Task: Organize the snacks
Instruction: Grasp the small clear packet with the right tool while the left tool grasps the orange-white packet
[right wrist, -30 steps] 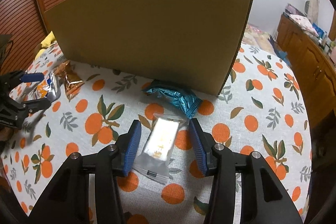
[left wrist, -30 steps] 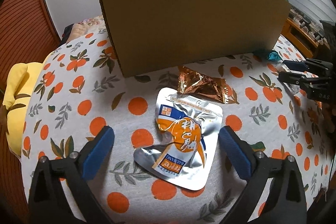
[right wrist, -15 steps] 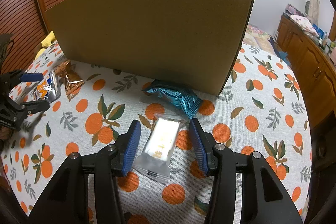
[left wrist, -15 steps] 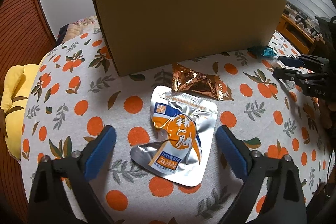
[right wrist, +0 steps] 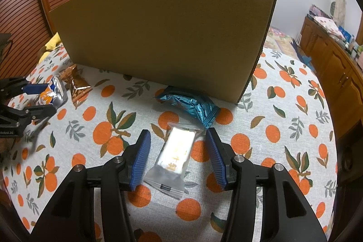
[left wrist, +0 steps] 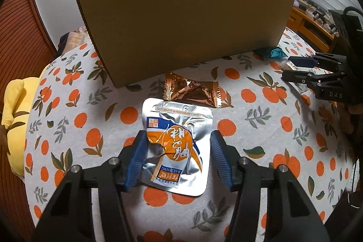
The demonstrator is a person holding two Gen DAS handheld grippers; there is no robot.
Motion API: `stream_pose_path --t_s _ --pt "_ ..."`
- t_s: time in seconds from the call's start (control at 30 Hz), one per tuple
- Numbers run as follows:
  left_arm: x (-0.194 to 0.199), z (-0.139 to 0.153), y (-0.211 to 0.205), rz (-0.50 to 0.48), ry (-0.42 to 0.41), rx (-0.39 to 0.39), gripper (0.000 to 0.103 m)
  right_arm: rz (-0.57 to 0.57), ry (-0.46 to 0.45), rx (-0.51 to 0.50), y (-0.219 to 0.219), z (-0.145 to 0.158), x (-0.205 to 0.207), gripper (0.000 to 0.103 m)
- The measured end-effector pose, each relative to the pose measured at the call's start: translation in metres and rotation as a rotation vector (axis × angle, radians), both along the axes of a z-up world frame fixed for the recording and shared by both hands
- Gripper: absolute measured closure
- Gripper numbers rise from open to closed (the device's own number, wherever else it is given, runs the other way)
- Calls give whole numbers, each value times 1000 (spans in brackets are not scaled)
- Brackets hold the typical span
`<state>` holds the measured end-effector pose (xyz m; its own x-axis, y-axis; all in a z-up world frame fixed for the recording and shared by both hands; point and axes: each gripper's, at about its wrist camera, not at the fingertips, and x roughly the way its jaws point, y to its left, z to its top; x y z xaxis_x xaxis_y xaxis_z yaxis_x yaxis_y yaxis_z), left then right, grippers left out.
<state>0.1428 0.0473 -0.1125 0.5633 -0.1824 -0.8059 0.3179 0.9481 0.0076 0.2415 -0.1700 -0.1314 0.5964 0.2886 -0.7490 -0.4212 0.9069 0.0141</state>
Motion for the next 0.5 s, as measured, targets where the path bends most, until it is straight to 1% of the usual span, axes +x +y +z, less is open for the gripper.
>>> stream_pose_path --t_s 0.13,0.17,0.5 --pt "-7 5 -2 -5 -13 -25 53 0 1 -1 0 0 0 52" --pt "-9 5 -3 -6 -16 -26 65 0 1 0 0 0 0 52" --pt "-12 5 -3 -14 -29 -28 68 1 -1 -6 1 0 0 52"
